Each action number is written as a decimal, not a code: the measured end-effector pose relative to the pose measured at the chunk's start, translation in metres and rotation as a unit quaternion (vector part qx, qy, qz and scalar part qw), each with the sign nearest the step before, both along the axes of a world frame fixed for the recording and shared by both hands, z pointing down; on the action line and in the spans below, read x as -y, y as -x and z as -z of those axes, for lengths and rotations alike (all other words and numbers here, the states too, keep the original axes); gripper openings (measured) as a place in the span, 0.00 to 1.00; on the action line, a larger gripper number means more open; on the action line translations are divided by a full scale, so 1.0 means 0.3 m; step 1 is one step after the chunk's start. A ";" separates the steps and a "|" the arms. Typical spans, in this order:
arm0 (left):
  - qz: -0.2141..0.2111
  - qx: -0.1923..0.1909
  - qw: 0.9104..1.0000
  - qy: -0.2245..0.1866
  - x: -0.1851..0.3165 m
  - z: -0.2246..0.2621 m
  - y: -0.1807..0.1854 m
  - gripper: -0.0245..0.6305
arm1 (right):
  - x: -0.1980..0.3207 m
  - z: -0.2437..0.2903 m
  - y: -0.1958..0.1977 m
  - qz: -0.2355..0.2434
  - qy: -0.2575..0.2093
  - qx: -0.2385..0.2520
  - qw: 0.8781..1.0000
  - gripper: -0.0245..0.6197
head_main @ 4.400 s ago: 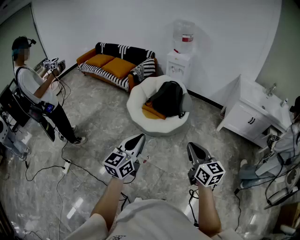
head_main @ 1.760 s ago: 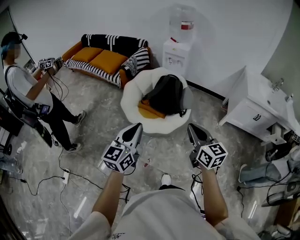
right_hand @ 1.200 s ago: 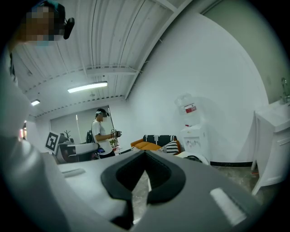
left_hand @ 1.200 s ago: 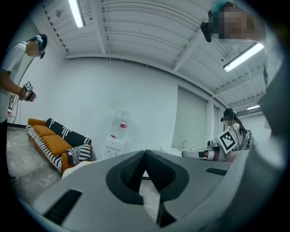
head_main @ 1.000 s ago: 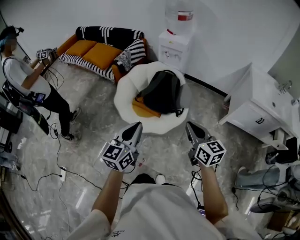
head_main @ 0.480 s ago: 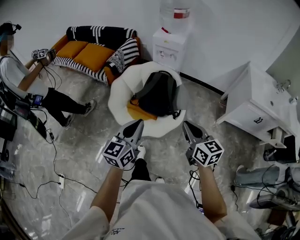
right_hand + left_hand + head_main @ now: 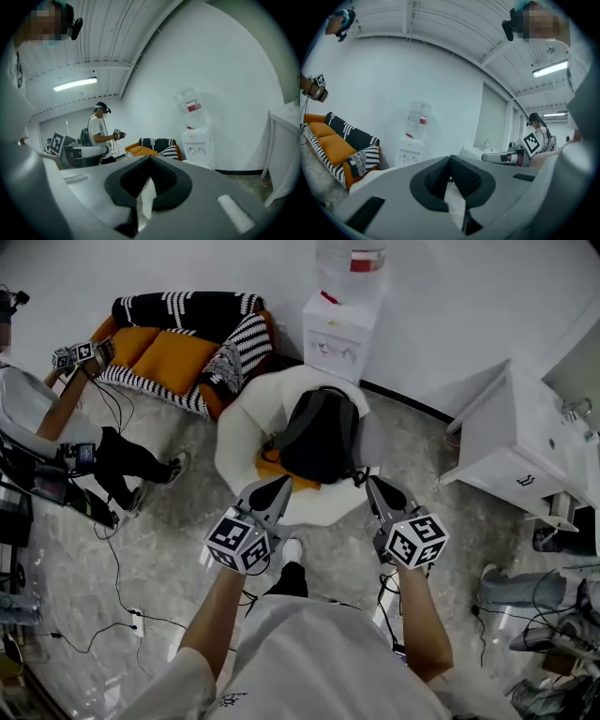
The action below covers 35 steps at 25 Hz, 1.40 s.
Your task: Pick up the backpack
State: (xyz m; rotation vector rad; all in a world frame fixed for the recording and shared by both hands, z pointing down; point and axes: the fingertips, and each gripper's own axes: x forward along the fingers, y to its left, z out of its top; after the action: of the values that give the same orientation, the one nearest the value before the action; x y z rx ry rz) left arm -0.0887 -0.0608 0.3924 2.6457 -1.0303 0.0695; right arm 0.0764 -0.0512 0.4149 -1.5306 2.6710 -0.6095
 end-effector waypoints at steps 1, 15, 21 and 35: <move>-0.004 0.006 1.000 0.002 0.039 -0.007 0.006 0.02 | 0.030 -0.001 0.009 -0.003 0.000 -0.001 1.000 0.04; -0.060 0.005 0.997 0.051 0.465 -0.128 0.043 0.02 | 0.321 -0.093 0.000 -0.067 0.056 -0.007 0.996 0.04; -0.076 0.031 0.995 0.057 0.531 -0.210 0.025 0.02 | 0.353 -0.201 -0.006 -0.074 0.087 -0.008 0.993 0.04; -0.006 0.079 0.992 0.096 0.765 -0.437 -0.079 0.02 | 0.662 -0.455 -0.155 -0.025 0.102 -0.025 0.994 0.04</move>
State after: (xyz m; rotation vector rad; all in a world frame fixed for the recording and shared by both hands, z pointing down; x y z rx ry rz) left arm -0.0651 -0.2902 0.5235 2.5038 -1.0008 0.3663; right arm 0.1229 -0.2499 0.5513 -1.6740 2.6694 -0.8772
